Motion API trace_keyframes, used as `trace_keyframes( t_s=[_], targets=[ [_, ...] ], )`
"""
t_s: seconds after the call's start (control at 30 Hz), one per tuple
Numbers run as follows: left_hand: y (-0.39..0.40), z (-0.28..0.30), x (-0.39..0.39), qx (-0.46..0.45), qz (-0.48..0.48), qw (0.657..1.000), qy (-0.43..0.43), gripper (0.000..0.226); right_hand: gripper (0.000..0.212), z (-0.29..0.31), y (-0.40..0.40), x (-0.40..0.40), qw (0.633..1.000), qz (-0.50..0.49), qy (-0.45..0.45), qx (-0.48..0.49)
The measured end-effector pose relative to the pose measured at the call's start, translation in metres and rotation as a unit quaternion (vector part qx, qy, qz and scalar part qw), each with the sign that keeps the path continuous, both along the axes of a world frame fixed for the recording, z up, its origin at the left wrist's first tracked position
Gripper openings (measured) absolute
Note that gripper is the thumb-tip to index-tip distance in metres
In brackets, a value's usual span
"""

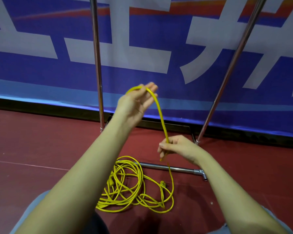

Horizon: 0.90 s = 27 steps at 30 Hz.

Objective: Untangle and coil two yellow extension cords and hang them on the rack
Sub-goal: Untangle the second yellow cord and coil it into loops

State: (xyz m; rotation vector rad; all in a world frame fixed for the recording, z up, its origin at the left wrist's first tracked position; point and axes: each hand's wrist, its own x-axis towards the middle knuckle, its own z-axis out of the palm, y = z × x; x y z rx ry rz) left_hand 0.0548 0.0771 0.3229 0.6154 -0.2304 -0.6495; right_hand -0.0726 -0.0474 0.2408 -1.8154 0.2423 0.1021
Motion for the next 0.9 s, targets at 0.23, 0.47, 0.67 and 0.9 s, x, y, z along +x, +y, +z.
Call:
trace_keyframes(
  t_s=[0.23,0.47,0.67,0.9],
  targets=[
    [0.0,-0.025,-0.008,0.186,-0.06,0.979,-0.052,0.011,0.038,0.009,-0.002,0.003,0.996,-0.068,-0.049,0.012],
    [-0.014,-0.033,-0.032,0.138,0.004,0.988,-0.068,0.019,0.029,0.013,0.0,0.004,0.995,-0.066,-0.069,0.021],
    [0.001,-0.008,0.001,-0.019,0.048,0.998,0.033,0.02,0.025,-0.001,-0.007,-0.004,0.994,-0.057,-0.001,0.09],
    [-0.013,-0.033,-0.026,0.155,-0.078,0.983,-0.067,0.01,0.03,0.014,0.005,-0.003,0.993,-0.042,0.005,0.109]
  ],
)
